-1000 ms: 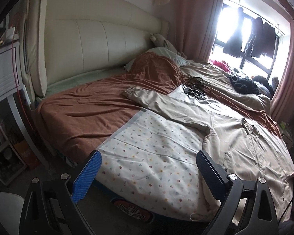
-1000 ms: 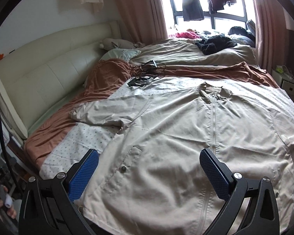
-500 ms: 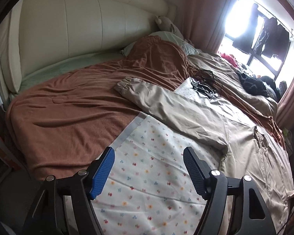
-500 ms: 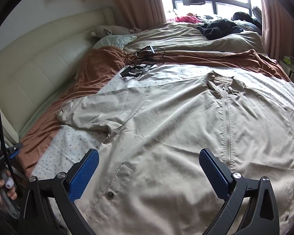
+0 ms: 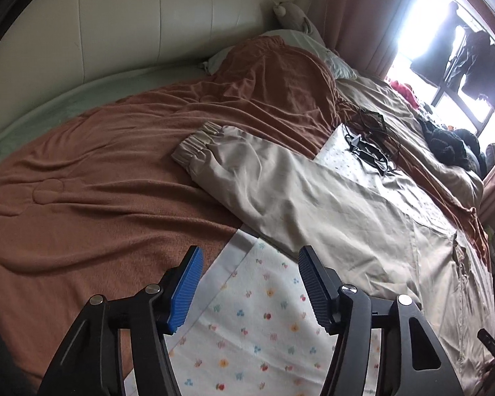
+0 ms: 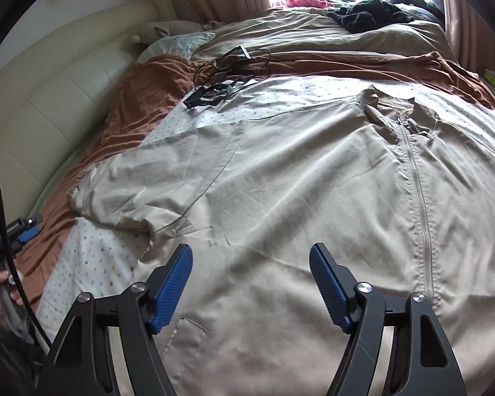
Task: Fold large clothes
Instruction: 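Reach the left gripper to the jacket sleeve cuff and close on it, then lift the sleeve with the left gripper, lay it across the jacket front, release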
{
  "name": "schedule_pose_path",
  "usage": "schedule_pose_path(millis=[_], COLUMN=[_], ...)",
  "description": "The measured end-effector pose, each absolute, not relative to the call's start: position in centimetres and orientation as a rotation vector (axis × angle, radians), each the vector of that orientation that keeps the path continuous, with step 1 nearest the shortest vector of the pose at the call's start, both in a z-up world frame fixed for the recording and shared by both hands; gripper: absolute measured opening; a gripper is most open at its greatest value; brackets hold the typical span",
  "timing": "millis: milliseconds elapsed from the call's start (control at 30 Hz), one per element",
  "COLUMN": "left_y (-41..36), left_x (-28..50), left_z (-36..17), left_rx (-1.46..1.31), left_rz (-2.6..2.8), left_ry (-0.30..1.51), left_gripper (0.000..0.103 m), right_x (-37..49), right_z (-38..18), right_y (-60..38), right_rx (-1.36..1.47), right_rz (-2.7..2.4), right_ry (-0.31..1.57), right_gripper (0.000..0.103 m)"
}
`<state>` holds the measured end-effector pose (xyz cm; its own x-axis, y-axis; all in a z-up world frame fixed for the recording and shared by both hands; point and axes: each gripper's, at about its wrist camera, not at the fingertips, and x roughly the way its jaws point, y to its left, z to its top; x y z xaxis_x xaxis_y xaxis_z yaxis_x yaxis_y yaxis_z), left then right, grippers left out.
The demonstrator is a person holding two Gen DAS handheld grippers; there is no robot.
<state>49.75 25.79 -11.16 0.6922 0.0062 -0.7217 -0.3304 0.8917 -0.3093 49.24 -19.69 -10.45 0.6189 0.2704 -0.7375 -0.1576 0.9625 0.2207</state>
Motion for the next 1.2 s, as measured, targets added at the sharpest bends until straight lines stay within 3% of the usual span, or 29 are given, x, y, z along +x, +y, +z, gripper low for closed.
schedule_pose_path(millis=[100,233,333,400,433,467,533,600,867,1200], left_y=[26.3,27.0,27.9,28.5,28.9,29.3,30.1,30.4,28.6,22.3], left_x=[52.4,55.5,57.4,58.5,59.0,59.5,59.9,60.0,58.9,57.9], left_z=[-12.8,-15.5,-17.2,-18.1,-18.5,-18.9,-19.2,-18.8,-12.4,-0.8], left_rx=[-0.465,-0.526,-0.555,-0.583,-0.595,-0.609,-0.640,-0.637,-0.534,-0.370], left_rz=[0.181,0.175,0.201,0.210,0.211,0.218,0.233,0.231,0.177,0.084], left_ry=[0.823,0.876,0.907,0.909,0.914,0.925,0.910,0.891,0.763,0.678], left_gripper=[0.056,0.055,0.055,0.049,0.037,0.025,0.012,0.006,0.003,0.003], right_x=[50.7,52.6,53.6,54.1,54.4,54.6,55.1,55.4,57.2,58.6], right_z=[-11.6,-13.7,-14.8,-15.2,-15.4,-15.6,-15.7,-15.7,-17.6,-21.4], right_y=[-19.5,-19.7,-19.4,-19.0,-18.7,-18.4,-17.9,-17.1,-13.1,-7.8], right_rx=[0.129,0.167,0.175,0.178,0.187,0.198,0.226,0.245,0.344,0.479], right_rz=[0.237,0.243,0.247,0.258,0.271,0.286,0.312,0.344,0.442,0.589], right_ry=[0.882,0.935,0.956,0.961,0.965,0.971,0.979,0.976,1.034,1.178], right_gripper=[0.045,0.029,0.027,0.018,0.013,0.013,0.013,0.013,0.011,0.009])
